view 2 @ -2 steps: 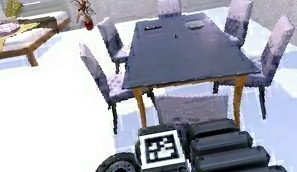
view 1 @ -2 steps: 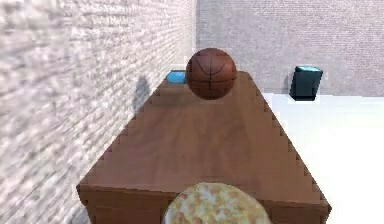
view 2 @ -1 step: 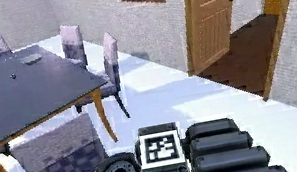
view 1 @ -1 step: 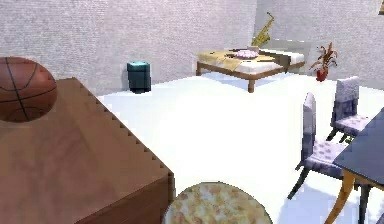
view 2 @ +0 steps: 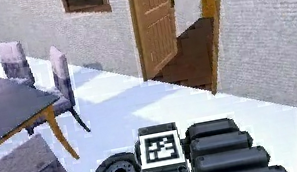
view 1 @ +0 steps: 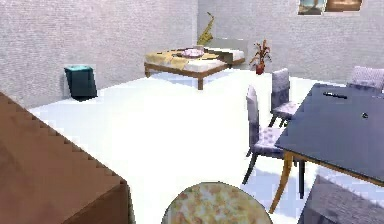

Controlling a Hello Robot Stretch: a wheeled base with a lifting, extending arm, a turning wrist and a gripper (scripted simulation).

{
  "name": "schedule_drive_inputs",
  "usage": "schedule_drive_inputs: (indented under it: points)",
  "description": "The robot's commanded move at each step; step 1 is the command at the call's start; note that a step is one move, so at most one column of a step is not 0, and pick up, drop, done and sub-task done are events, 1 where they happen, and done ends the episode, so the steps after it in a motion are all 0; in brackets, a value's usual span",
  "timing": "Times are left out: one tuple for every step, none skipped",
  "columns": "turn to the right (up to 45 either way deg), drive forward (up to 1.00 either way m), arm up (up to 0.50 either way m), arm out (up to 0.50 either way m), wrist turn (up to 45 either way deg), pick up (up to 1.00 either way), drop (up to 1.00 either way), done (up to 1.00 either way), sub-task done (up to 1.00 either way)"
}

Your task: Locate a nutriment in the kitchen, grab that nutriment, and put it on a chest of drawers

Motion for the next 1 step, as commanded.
schedule_drive_inputs:
  points:
    - [-45.0,0.0,0.0,0.0,0.0,0.0,0.0,0.0,0.0]
